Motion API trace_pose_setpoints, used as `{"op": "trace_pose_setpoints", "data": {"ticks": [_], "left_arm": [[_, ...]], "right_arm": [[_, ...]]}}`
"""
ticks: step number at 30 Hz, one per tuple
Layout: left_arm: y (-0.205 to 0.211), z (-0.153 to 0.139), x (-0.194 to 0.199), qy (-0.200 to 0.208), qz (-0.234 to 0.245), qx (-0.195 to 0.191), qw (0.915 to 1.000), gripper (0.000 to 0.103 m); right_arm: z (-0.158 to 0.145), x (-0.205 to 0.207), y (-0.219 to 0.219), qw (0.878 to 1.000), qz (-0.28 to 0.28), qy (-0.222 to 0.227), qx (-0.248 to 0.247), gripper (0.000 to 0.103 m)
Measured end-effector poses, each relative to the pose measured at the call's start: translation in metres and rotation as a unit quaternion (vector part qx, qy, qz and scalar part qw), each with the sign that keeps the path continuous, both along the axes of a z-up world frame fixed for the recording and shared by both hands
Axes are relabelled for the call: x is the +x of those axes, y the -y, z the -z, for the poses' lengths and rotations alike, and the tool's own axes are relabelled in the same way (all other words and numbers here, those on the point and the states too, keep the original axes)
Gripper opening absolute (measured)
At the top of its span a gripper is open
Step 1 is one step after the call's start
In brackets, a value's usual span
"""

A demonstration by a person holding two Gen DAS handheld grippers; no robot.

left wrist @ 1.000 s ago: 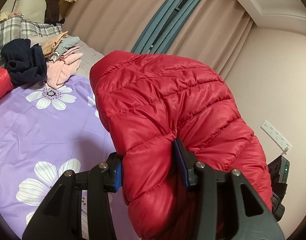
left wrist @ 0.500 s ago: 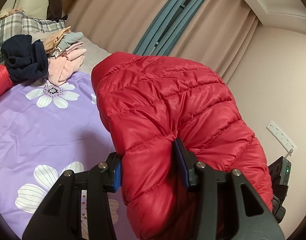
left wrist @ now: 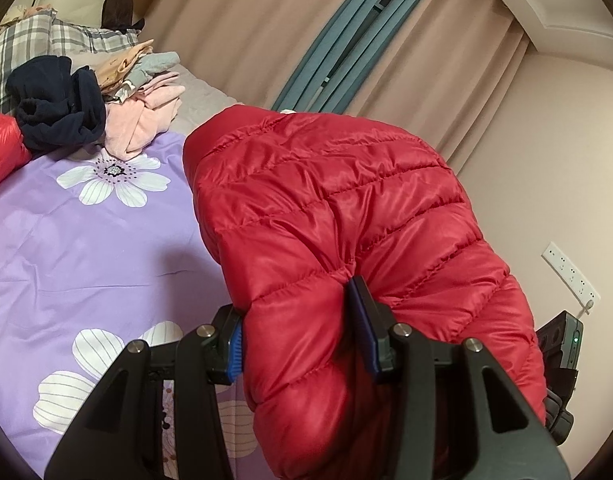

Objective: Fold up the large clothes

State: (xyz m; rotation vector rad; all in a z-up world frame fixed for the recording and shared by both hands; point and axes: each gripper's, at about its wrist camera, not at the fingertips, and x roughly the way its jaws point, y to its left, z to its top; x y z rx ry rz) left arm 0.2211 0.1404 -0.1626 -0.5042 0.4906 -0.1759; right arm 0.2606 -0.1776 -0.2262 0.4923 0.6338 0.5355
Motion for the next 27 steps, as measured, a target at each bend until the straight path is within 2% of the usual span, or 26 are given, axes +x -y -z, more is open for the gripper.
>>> {"op": "trace_pose_setpoints", "data": {"ticks": [9, 20, 27], "left_arm": [[0.0, 0.014, 0.019, -0.015, -0.007, 0.005, 0.9999, 0.045], [-0.001, 0.033, 0.036, -0.022, -0.012, -0.008, 0.9997, 0.045], [0.007, 0.043, 0.049, -0.031, -0.014, 0.018, 0.9993, 0.045]], "right_arm": [[0.006, 0.013, -0.005, 1.0, 0.006, -0.016, -0.007, 0.046], [0.007, 0.016, -0.007, 0.999, 0.012, -0.033, -0.012, 0.046], [0.008, 0.019, -0.007, 0.998, 0.015, -0.05, -0.018, 0.046]]}}
